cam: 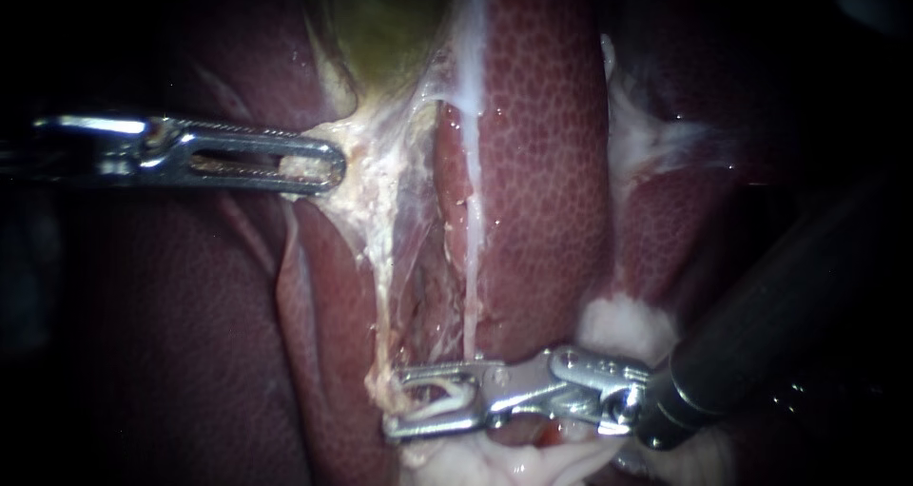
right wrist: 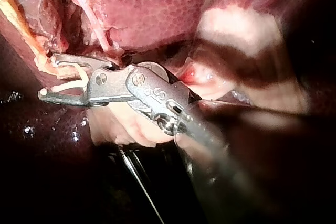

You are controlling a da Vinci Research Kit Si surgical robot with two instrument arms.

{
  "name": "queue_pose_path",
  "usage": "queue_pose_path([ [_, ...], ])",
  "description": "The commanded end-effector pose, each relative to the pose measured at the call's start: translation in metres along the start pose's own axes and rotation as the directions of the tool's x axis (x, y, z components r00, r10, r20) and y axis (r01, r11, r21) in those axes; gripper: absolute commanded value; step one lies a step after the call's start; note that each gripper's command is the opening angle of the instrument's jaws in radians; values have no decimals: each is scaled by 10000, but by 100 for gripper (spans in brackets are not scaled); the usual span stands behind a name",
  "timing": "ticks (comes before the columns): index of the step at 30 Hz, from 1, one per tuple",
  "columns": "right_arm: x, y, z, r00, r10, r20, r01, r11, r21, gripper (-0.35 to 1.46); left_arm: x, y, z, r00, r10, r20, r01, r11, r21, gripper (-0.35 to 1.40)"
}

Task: Clipping first clip left tube

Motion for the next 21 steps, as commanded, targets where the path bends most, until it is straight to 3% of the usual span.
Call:
queue_pose_path([
  [1,1,0,-2,10000,-3,-2,3,10000,6,33,0,0,0,10000,0,0,0,10000,1,-35],
  [10,8,1,-16,10000,56,-34,-56,10000,-21,32,0,0,0,10000,0,-1,0,10000,1,-35],
  [21,37,1,-44,9995,267,-162,-270,9994,-193,34,0,0,0,10000,0,-1,0,10000,1,-35],
])
